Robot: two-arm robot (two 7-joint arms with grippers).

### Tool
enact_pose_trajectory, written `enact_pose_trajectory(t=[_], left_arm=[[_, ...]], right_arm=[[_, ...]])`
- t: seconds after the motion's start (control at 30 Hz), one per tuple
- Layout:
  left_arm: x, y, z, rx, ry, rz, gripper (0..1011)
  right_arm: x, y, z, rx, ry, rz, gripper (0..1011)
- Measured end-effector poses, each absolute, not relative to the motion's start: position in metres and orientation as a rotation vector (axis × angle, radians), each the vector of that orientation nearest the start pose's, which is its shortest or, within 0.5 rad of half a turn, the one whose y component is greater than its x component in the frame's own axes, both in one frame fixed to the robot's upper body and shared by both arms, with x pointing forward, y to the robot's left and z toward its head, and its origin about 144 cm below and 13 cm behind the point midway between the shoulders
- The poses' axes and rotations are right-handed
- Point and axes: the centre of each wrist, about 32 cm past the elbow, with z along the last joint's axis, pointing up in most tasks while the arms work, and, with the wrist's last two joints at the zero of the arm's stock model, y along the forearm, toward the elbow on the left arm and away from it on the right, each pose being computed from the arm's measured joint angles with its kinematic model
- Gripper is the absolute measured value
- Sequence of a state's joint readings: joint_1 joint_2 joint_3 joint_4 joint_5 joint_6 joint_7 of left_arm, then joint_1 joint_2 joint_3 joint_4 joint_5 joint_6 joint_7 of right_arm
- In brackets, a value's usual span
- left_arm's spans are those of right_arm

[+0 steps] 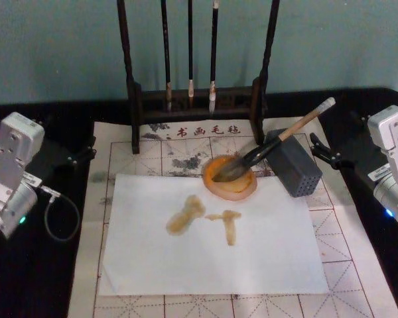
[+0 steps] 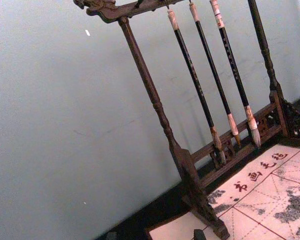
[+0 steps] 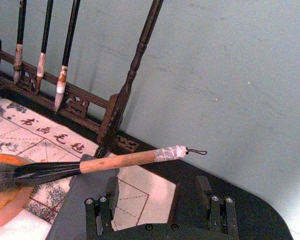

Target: Pick up the brush from the inkstone, write on the paper, then place the brush back to its original position.

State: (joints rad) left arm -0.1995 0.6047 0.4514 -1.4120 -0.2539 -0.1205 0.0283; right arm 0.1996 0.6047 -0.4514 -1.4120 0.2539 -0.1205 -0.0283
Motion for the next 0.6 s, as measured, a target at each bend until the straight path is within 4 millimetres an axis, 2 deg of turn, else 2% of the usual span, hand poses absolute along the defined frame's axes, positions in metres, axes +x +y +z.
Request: enact_pose_trajectory(t=[0.6], left_arm=[[0.4886,0.3097,1.1398,0.304,-0.285,1.248,1001]], right_arm=[[0.4886,-0.3097,1.1398,-0.305,-0.285,-1.248,1000]])
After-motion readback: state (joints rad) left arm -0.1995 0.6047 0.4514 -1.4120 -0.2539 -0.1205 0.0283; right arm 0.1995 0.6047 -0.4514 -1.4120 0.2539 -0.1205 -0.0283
